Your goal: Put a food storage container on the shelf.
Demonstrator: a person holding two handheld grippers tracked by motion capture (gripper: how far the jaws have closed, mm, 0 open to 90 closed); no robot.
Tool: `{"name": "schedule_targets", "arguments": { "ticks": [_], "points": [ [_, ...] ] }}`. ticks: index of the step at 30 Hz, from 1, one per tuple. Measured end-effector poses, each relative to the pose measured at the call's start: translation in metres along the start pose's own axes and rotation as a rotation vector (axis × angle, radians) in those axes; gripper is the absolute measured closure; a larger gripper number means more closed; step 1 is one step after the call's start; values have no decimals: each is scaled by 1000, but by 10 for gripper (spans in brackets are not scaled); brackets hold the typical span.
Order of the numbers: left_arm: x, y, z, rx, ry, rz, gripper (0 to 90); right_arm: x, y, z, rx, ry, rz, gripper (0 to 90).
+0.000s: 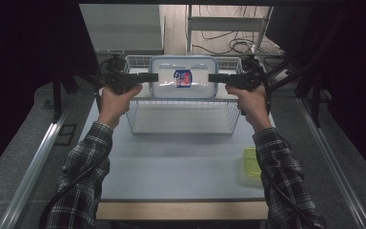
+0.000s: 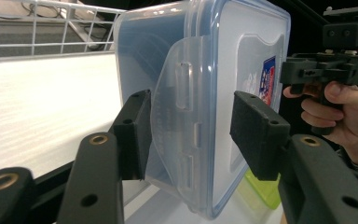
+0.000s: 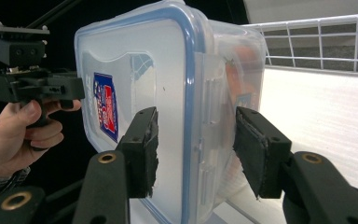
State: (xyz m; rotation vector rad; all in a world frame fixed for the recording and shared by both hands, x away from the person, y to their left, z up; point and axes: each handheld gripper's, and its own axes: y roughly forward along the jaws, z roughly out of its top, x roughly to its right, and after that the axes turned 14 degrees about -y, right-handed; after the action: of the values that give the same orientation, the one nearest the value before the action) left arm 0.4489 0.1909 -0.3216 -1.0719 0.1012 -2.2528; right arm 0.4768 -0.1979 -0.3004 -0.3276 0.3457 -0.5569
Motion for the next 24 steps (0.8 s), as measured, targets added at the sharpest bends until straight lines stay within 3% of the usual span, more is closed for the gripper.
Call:
{"name": "schedule_targets", "arguments": {
  "ticks": [7,10,17,20,24],
  "points": [
    [0,1,1,4,6,5,471,-1,0,-1,-1,-1,-4,508],
    [-1,1,0,5,28,12,467,-1,0,-1,-2,0,-1,509],
    [-7,6,-4,-8,13,38,449,0,0,-1,-8,-1,-12,501],
    [-5,10,-6,-40,51,80,506,3,0,-2,-7,12,-19,477],
    [-8,13,-7,-28,15,50,469,7,0,-4,2,40,-15,464]
  ]
}}
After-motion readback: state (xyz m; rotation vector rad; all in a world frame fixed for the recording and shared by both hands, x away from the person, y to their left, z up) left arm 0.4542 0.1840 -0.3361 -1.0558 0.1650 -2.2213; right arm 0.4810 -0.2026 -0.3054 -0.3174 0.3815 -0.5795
